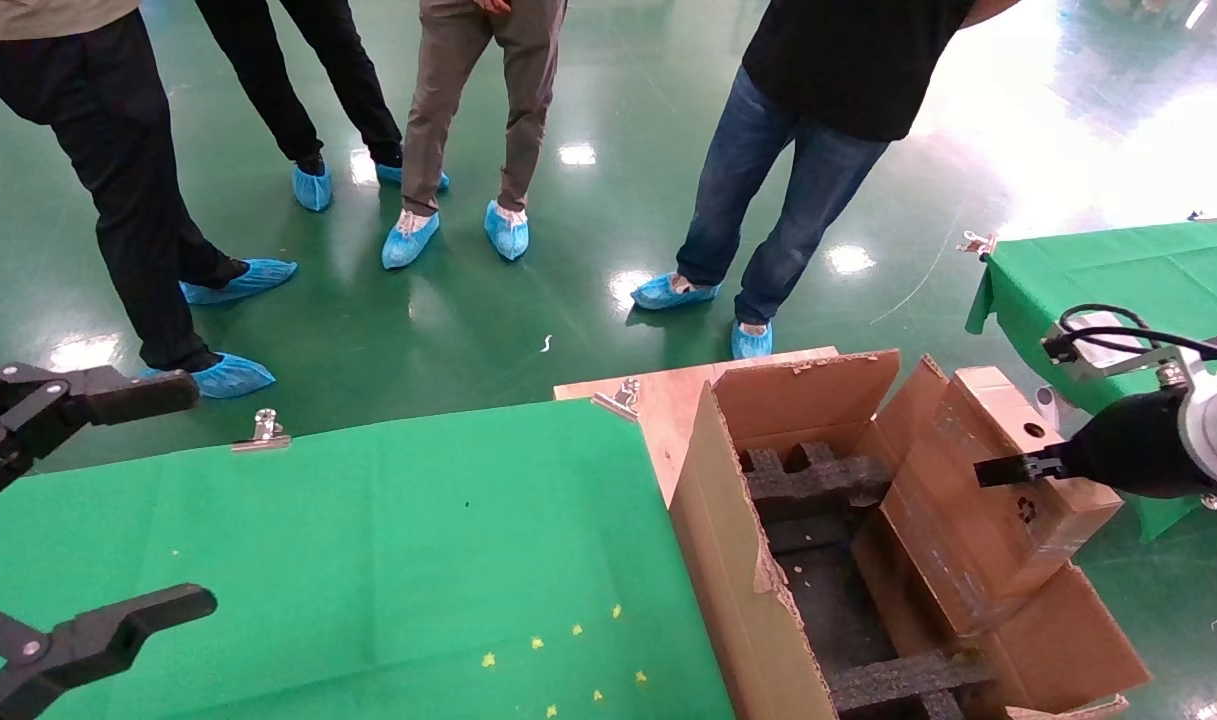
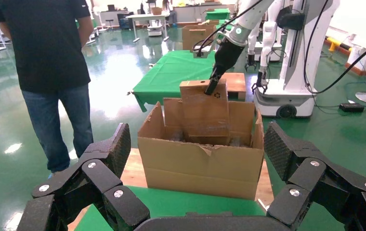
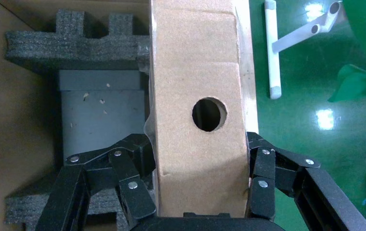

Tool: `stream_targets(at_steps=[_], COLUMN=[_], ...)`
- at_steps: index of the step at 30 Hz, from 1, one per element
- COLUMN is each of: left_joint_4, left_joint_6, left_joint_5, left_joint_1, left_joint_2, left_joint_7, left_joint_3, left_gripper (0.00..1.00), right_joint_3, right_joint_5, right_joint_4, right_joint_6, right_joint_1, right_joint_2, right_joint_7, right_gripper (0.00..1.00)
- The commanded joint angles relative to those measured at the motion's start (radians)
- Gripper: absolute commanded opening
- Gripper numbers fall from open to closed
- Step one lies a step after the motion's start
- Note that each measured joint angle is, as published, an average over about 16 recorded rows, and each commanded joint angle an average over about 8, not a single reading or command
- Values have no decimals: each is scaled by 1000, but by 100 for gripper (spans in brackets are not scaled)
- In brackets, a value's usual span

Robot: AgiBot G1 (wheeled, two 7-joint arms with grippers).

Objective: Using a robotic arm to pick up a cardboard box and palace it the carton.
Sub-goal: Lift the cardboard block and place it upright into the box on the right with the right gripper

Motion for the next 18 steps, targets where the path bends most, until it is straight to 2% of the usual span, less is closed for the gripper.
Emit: stream_targets(at_steps=[1,18], left_joint_4=[0,0], left_joint_6=[0,0], left_joint_5=[0,0], left_joint_1=[0,0], left_joint_2=[0,0], left_joint_7=[0,0], left_joint_3=[0,0], left_gripper=[100,100], right_joint_3=[-4,-50], right_joint_5=[-9,-94], right_joint_4=[1,-2], right_joint_6=[9,152], right_joint_1=[-9,-127], right_joint_2=[-4,-44], right_joint_7=[15,155], right_gripper=[0,0])
